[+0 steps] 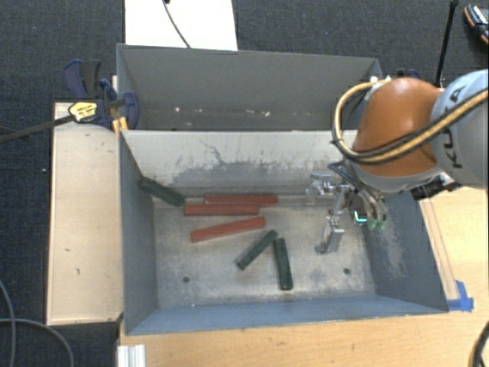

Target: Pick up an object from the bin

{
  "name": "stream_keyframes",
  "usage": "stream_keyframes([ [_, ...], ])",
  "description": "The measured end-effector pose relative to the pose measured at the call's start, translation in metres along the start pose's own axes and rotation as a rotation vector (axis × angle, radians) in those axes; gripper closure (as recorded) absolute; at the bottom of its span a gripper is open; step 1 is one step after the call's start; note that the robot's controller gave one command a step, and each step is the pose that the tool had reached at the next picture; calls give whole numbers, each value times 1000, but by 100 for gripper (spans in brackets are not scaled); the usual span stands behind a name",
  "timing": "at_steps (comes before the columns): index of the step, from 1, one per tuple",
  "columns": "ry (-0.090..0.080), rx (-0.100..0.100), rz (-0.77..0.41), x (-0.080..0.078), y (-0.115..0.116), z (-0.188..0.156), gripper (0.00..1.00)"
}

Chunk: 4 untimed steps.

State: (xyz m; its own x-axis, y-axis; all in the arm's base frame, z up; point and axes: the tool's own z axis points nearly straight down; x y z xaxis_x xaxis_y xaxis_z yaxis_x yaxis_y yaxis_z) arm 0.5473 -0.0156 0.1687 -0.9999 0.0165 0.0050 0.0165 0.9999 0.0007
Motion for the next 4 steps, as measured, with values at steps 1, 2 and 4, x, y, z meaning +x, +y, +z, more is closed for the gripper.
stream_keyframes([
  [1,-8,0,-1,-2,0,-4,0],
  [2,-13,3,-262,18,32,30,0],
  [4,-4,2,-660,57,68,23,0],
])
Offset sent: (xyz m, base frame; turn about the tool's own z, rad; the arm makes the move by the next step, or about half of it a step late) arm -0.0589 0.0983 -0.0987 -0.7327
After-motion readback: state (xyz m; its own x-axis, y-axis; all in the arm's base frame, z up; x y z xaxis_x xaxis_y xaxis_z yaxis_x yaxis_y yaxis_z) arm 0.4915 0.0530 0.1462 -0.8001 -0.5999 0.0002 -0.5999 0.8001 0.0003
